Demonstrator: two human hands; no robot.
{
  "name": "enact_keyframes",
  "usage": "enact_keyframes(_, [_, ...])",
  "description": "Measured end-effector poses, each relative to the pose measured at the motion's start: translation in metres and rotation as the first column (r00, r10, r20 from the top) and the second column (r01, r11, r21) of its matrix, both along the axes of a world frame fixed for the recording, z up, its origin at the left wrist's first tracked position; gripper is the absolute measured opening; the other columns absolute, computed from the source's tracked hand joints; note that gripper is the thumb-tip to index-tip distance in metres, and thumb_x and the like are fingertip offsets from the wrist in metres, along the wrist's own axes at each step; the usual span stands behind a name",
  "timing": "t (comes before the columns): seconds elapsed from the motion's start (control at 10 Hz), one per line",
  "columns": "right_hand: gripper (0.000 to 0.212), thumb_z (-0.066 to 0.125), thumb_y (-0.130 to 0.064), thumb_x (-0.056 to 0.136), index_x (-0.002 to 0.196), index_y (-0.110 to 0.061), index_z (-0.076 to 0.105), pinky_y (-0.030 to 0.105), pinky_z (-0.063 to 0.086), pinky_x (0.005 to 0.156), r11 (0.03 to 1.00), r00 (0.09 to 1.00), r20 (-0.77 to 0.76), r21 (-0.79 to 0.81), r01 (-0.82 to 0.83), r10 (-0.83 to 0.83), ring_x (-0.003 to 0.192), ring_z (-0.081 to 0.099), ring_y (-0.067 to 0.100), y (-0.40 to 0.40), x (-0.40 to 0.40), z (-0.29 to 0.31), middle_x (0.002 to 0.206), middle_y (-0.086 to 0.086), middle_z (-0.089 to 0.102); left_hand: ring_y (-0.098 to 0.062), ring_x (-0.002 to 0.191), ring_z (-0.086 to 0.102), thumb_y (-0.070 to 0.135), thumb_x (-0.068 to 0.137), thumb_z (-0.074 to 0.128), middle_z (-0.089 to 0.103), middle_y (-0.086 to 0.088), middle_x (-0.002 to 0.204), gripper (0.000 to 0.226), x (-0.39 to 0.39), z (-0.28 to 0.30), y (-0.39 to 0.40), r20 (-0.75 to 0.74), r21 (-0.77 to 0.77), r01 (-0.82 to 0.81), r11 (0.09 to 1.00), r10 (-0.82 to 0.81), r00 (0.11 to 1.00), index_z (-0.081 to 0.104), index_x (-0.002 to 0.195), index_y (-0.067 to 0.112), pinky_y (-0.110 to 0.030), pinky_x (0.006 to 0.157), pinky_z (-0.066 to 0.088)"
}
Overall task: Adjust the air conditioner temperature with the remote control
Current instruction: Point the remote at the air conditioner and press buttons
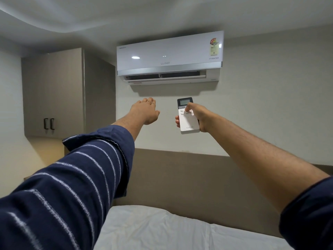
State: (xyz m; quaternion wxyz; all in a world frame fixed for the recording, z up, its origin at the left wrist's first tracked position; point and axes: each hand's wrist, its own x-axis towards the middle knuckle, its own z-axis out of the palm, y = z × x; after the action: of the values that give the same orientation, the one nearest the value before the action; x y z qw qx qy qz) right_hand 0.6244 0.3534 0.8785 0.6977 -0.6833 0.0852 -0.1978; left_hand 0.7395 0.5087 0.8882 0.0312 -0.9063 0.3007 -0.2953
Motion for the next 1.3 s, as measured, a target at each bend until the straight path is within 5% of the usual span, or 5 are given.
enact_keyframes(0.9, [0.020, 0.039, -0.010, 0.087, 0.097, 0.001, 0.053, 0.035, 0.060, 0.062, 1.000, 0.999, 0.032, 0.016, -0.022, 0.021, 0.064, 0.071, 0.030, 0.0075, -0.0018, 0.0084, 0.075, 0.019, 0.072, -0.025, 0.152, 0.009, 0.038, 0.102, 0.020, 0.005, -0.010, 0.165, 0.064, 0.0025, 0.0036, 0.0025, 0.022, 0.002, -0.017, 1.000, 0.017, 1.000, 0.006, 0.156, 0.006, -0.039, 0.123, 0.012])
enact_keyframes(1.3, [0.032, 0.037, -0.009, 0.088, 0.116, 0.002, 0.048, 0.037, 0.057, 0.067, 1.000, 0.999, 0.019, 0.012, -0.028, 0.028, 0.073, 0.067, 0.032, 0.0087, -0.0012, 0.0074, 0.087, 0.021, 0.067, -0.025, 0.152, 0.010, 0.038, 0.102, 0.020, 0.005, -0.010, 0.165, 0.065, 0.0022, 0.0041, 0.0031, 0.030, -0.010, -0.017, 1.000, 0.017, 0.999, 0.006, 0.156, 0.006, -0.039, 0.122, 0.012])
